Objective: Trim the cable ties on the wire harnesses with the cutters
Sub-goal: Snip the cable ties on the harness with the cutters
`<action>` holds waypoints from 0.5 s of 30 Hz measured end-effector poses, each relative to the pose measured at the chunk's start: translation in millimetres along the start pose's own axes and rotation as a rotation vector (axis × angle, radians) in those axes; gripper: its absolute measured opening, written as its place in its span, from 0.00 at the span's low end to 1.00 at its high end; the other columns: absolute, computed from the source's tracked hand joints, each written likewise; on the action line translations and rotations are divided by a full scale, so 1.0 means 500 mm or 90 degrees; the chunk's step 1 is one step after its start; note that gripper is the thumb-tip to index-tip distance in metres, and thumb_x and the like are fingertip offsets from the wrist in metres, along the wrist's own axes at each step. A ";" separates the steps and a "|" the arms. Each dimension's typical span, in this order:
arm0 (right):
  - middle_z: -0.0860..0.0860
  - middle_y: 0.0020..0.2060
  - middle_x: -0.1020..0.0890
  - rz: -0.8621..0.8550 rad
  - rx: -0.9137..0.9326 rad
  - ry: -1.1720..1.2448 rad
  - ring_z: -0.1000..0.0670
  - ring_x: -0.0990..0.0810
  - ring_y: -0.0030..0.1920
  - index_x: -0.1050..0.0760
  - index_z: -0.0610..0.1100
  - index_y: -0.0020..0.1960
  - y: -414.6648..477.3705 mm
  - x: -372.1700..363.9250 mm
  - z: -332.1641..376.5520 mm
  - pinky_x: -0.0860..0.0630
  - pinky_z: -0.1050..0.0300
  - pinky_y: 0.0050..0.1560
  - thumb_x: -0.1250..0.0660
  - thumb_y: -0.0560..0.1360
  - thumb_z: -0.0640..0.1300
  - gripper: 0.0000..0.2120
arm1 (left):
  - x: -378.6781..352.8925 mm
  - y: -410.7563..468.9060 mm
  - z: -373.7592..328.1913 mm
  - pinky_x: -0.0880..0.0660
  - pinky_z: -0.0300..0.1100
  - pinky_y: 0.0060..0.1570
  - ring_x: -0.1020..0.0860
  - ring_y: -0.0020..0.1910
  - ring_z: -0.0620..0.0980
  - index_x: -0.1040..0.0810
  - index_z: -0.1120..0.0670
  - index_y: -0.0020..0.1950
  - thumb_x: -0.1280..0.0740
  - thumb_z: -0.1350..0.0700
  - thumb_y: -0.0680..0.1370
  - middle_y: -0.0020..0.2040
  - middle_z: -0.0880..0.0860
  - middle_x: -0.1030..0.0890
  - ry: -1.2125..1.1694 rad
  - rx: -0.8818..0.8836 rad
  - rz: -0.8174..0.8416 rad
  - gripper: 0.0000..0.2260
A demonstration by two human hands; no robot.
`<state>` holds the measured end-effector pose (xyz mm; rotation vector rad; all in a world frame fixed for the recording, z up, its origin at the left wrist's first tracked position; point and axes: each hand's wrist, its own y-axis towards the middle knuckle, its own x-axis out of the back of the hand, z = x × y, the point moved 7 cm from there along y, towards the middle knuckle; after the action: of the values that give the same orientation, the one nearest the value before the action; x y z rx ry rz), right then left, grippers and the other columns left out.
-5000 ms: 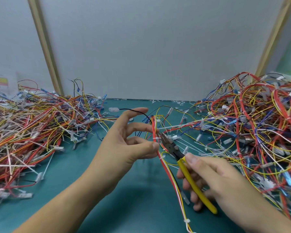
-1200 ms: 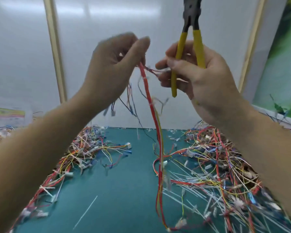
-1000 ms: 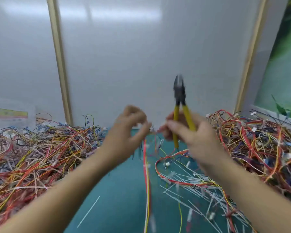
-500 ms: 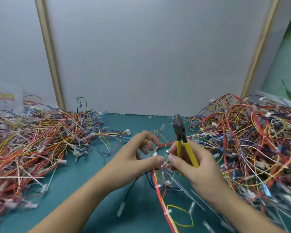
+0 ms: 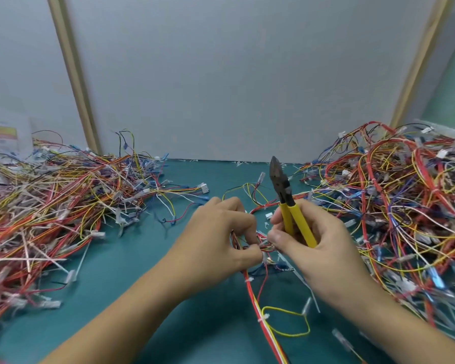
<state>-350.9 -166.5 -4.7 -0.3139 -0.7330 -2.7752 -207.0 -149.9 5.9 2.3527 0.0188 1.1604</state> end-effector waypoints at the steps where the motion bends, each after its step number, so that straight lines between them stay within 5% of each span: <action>1: 0.47 0.36 0.20 -0.002 -0.003 0.002 0.41 0.22 0.39 0.22 0.55 0.43 0.002 0.001 -0.002 0.22 0.48 0.40 0.29 0.76 0.37 0.12 | -0.001 0.000 0.002 0.29 0.46 0.49 0.29 0.47 0.47 0.21 0.47 0.36 0.31 0.47 0.67 0.41 0.45 0.28 0.011 -0.005 -0.016 0.05; 5: 0.50 0.36 0.19 -0.054 -0.022 0.028 0.45 0.18 0.39 0.22 0.51 0.44 0.010 0.023 -0.012 0.17 0.50 0.46 0.28 0.75 0.36 0.10 | 0.004 -0.009 0.048 0.35 0.35 0.36 0.31 0.37 0.41 0.29 0.48 0.41 0.24 0.42 0.68 0.39 0.45 0.29 -0.081 0.149 -0.121 0.17; 8: 0.51 0.36 0.18 -0.092 -0.022 0.051 0.53 0.18 0.37 0.21 0.51 0.44 0.008 0.032 -0.015 0.19 0.59 0.42 0.28 0.75 0.36 0.10 | -0.033 -0.016 0.092 0.35 0.36 0.28 0.28 0.25 0.42 0.26 0.49 0.33 0.32 0.27 0.66 0.27 0.46 0.24 -0.101 0.330 0.035 0.25; 11: 0.53 0.38 0.18 -0.104 -0.007 0.031 0.54 0.19 0.38 0.21 0.52 0.44 0.003 0.031 -0.008 0.20 0.62 0.42 0.27 0.75 0.38 0.09 | -0.078 -0.018 0.088 0.29 0.40 0.35 0.22 0.28 0.43 0.16 0.52 0.34 0.33 0.38 0.75 0.32 0.50 0.16 -0.368 0.400 0.162 0.21; 15: 0.54 0.36 0.18 -0.084 0.006 -0.006 0.55 0.20 0.36 0.21 0.53 0.44 -0.003 0.022 0.002 0.22 0.63 0.39 0.27 0.75 0.39 0.09 | -0.087 -0.007 0.094 0.35 0.45 0.38 0.24 0.29 0.46 0.14 0.51 0.32 0.36 0.50 0.75 0.32 0.52 0.16 -0.512 0.435 0.145 0.15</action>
<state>-361.3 -167.0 -1.5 -0.2868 -0.7947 -2.8945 -198.7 -177.5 -51.6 3.3433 -0.1594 0.2050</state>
